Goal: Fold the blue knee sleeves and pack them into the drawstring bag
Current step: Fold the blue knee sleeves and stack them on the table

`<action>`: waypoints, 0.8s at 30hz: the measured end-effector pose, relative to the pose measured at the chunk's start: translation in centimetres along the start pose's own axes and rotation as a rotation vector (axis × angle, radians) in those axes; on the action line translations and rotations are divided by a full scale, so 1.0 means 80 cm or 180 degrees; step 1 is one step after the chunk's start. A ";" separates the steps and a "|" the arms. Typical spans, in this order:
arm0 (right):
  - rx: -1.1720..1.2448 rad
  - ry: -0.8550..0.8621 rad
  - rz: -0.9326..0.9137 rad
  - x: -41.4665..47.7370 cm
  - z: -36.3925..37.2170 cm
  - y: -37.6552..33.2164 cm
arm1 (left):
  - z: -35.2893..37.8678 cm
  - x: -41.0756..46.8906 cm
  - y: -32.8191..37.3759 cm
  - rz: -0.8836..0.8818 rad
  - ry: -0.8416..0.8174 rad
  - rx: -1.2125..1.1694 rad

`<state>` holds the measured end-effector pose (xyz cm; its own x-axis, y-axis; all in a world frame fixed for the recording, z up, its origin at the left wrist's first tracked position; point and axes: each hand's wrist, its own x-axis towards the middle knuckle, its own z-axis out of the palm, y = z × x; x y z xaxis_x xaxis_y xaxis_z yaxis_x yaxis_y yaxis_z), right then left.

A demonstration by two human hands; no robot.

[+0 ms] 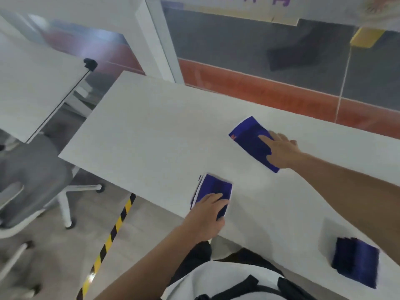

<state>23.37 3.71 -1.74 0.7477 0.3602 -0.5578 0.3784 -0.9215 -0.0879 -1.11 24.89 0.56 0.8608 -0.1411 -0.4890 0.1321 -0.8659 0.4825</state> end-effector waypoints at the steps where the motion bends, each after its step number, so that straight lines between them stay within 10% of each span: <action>1: -0.0095 -0.0069 -0.0080 0.009 -0.001 0.001 | 0.005 -0.002 0.004 -0.0082 -0.0034 -0.0003; 14: 0.0224 -0.0016 -0.0052 -0.099 0.086 -0.029 | 0.009 0.019 0.044 -0.0459 0.0703 -0.0485; 24: 0.0102 0.0052 -0.0366 -0.128 0.099 0.019 | 0.059 0.094 0.108 -0.0063 0.0469 0.0866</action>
<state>11.94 -2.54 -2.72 0.7093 0.4658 -0.5291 0.4447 -0.8780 -0.1769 4.21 14.08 -2.35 0.9240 -0.0692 -0.3761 0.0301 -0.9673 0.2519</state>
